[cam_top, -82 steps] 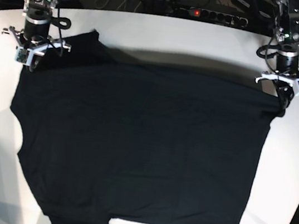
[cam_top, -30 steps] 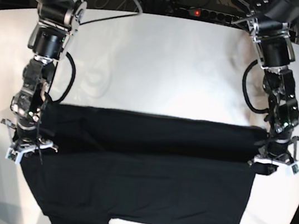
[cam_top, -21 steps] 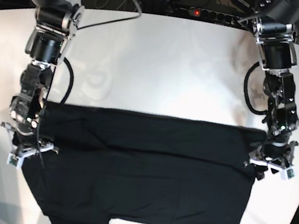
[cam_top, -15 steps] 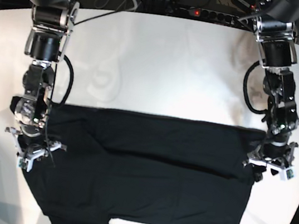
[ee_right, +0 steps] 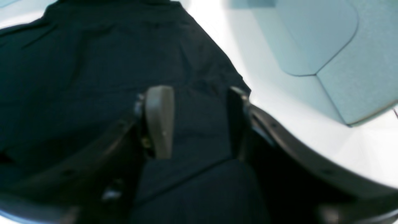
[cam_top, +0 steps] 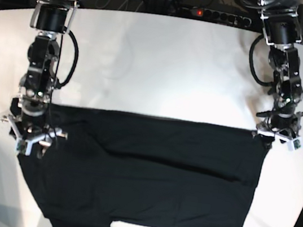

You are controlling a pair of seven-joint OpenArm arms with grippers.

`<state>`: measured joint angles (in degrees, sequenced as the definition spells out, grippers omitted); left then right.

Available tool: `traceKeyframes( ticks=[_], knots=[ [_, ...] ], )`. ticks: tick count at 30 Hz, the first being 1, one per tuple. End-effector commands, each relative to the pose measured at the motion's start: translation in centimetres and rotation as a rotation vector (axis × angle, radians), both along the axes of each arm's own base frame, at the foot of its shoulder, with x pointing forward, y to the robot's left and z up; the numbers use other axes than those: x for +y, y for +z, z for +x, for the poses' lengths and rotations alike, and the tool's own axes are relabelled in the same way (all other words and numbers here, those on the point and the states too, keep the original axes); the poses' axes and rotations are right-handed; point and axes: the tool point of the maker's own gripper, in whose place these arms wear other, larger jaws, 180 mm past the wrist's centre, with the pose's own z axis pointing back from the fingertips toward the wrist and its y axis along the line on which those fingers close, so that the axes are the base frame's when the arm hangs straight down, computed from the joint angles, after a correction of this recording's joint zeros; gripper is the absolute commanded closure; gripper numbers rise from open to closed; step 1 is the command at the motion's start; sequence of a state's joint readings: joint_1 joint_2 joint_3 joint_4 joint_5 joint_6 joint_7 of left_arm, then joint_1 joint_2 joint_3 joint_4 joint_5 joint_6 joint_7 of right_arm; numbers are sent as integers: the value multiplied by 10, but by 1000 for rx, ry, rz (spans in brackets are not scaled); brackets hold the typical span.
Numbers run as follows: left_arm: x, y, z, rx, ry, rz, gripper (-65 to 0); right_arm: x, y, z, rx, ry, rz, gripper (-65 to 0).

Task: Fold the T-shirt properly
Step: 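Drag the held edge back toward the robot with both grippers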

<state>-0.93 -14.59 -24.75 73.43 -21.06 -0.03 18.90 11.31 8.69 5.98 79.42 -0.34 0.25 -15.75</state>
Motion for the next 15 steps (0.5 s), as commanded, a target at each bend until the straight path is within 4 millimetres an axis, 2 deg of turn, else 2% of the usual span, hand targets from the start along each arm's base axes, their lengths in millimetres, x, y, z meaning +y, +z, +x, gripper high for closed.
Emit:
traceKeyframes(
  ticks=[1, 8, 10, 15],
  knots=[
    [8, 15, 7, -47, 4, 31, -342, -2, 24, 7, -80, 6, -17, -334],
    [12, -4, 10, -14, 30, -3, -342, -3, 2, -13, -29, 8, -24, -346],
    [13, -10, 11, -2, 34, -12, -342, -11, -2, -20, -17, -5, -35, -346],
    [-4, -15, 18, 14, -15, -11, -342, -28, -3, -27, -14, -48, -34, -346]
  ],
)
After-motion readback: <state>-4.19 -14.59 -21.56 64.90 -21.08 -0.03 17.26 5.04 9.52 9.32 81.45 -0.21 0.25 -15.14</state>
